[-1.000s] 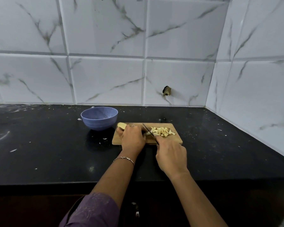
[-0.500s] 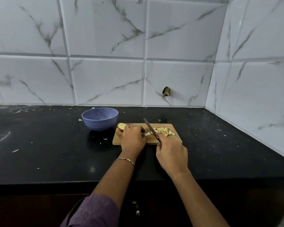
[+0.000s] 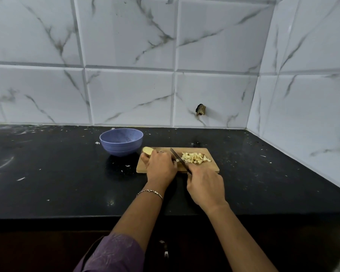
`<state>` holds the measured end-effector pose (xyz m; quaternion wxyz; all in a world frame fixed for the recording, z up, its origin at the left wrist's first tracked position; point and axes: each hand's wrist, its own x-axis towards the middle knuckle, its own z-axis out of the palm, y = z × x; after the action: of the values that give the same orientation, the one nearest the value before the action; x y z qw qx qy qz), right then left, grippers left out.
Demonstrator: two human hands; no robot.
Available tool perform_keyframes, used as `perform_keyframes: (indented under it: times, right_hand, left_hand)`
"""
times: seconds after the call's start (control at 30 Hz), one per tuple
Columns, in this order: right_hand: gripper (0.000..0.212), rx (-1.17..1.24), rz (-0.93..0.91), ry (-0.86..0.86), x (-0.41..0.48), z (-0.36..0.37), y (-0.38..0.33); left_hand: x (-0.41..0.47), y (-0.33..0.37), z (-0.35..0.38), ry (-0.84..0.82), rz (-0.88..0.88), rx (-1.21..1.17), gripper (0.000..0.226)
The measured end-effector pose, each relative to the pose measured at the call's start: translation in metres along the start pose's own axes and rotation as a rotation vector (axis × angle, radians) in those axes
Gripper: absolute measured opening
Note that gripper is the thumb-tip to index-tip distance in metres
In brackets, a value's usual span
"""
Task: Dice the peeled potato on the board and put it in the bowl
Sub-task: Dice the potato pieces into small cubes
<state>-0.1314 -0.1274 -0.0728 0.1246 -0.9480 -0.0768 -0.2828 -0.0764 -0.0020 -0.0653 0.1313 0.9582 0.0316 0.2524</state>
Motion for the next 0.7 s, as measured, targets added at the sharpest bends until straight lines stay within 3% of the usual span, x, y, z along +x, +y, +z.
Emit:
perform_keyframes:
  times: [0.7]
  right_hand:
    - [0.037,-0.019,0.04,0.029,0.0008,0.0041,0.0034]
  left_hand:
    - [-0.0018,0.0018,0.0009,-0.063,0.033,0.049,0.029]
